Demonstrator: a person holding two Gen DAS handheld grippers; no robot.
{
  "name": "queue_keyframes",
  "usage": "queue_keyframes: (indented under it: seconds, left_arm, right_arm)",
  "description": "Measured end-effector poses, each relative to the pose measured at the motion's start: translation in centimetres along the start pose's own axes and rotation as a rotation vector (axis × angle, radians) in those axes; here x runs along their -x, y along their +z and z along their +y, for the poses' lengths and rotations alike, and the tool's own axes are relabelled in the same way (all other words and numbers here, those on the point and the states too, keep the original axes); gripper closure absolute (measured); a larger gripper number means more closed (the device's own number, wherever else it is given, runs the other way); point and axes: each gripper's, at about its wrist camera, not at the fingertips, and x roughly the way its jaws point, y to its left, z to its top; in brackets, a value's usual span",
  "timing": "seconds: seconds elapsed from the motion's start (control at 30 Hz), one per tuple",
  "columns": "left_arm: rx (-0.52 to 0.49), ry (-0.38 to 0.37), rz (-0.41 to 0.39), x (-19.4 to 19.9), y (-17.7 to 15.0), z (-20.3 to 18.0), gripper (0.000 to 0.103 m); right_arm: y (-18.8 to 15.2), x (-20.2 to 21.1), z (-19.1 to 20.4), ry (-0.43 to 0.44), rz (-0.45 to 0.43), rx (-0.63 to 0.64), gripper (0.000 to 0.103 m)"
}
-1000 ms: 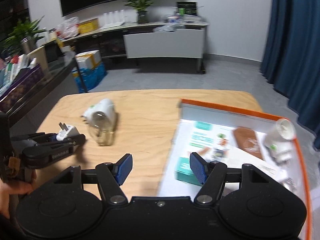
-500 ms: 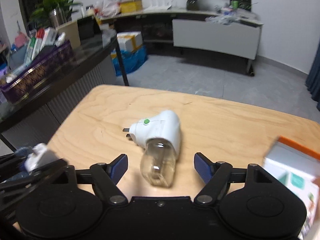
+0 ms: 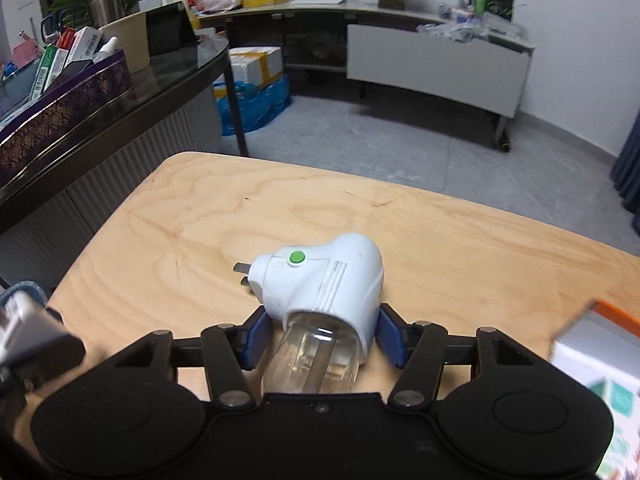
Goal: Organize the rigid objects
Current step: 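Grasp the diffuser with the glass bottle using the right tool, then carry the white charger with the left tool and glass diffuser with the right tool over the box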
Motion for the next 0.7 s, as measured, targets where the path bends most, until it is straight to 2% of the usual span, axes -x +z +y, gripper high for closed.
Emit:
queue_keyframes:
  seconds: [0.4,0.7]
  left_arm:
    - [-0.036,0.0,-0.012,3.4,-0.3,-2.9,0.074]
    - [-0.038,-0.028,-0.005,5.7,-1.0,-5.3,0.074]
  right_arm:
    - [-4.8,10.7,-1.5,-0.046,-0.085,-0.093,0.034]
    - [-9.4,16.2,-2.2,-0.087,-0.128,-0.183,0.034]
